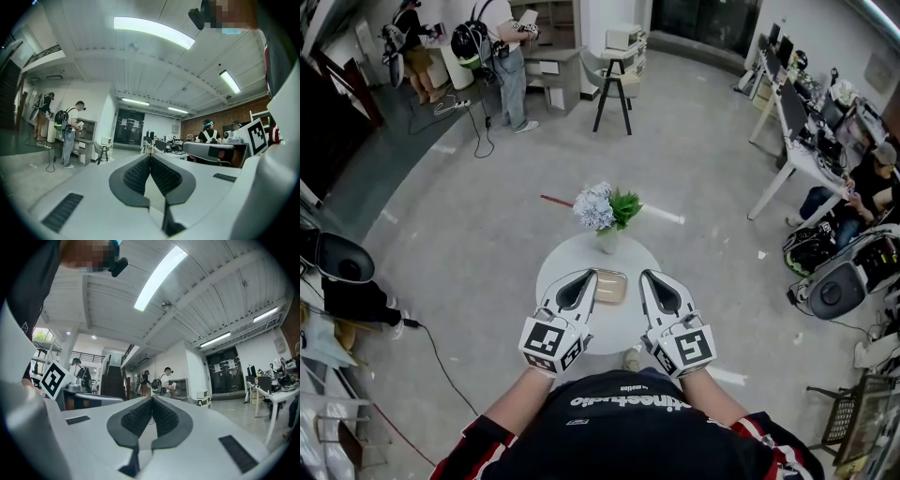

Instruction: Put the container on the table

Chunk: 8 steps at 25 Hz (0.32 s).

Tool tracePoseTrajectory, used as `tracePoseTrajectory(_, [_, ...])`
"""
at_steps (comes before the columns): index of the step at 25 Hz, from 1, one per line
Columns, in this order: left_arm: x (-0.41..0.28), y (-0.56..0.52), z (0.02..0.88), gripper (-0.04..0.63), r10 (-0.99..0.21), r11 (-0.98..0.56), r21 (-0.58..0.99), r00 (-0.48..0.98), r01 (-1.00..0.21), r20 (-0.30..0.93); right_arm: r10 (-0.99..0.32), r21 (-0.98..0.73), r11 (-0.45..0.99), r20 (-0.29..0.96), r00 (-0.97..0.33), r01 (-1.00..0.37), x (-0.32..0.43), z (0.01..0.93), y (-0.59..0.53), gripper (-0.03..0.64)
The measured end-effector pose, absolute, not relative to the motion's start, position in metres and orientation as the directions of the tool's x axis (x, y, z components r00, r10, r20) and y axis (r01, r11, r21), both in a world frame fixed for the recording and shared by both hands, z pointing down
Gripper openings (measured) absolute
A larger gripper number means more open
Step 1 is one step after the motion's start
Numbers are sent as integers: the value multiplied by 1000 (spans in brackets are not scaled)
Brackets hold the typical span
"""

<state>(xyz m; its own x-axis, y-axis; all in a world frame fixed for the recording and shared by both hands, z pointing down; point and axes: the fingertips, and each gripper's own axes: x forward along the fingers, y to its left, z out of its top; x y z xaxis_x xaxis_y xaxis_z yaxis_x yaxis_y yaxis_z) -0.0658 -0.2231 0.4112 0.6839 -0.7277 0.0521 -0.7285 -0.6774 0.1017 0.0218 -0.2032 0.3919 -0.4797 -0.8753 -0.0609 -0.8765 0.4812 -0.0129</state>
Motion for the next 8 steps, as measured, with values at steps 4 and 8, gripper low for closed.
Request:
tracePoseTrajectory(4, [-64, -226, 412, 25, -727, -678, 103, 685, -728, 53, -877, -5, 478, -60, -477, -878, 24, 392, -206, 8])
tracePoseTrajectory(8, [-60, -228, 414, 25, -725, -679, 105, 686, -726, 54, -880, -10, 472, -59, -471, -881, 30, 393, -210, 8])
